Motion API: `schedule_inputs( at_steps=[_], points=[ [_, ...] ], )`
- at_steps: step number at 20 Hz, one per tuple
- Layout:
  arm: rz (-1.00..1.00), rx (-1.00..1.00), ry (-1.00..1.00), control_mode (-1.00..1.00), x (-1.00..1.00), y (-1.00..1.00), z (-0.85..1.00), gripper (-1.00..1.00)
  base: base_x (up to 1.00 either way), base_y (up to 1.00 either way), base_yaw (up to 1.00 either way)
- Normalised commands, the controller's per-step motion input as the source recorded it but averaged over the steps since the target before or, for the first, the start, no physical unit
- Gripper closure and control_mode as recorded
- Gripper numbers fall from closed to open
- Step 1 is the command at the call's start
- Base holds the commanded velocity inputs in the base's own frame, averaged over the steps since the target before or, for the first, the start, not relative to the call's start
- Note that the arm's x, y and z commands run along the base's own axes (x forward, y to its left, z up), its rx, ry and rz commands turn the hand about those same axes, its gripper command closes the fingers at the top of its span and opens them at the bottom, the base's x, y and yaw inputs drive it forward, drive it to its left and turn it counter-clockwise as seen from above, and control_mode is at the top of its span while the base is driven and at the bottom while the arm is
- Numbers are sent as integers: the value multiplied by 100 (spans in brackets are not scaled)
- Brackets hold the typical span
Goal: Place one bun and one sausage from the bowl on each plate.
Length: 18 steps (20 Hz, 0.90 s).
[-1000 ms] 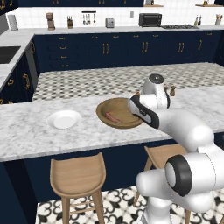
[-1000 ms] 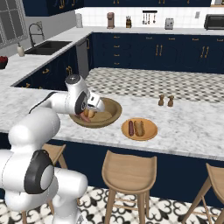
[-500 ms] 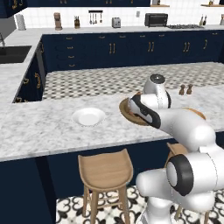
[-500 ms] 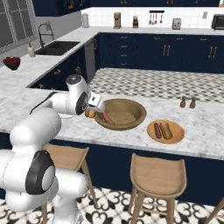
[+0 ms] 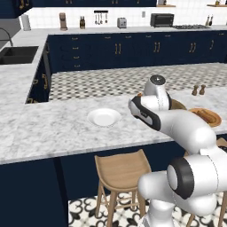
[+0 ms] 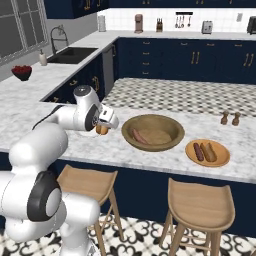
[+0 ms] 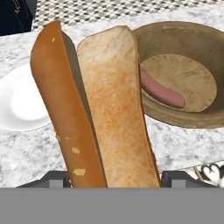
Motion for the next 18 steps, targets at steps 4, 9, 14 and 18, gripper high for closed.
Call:
schedule_inputs(
  at_steps=[4,9,14,18],
  points=[
    [0,0,0,100,0,0,0,100,69,-7,-3],
    [0,0,0,100,0,0,0,100,81,-1,-1],
    [1,0,2,-100,67,27,0,100,15,0,0],
    [4,0,10,-100,91,66,-1,100,0,0,0]
  ],
)
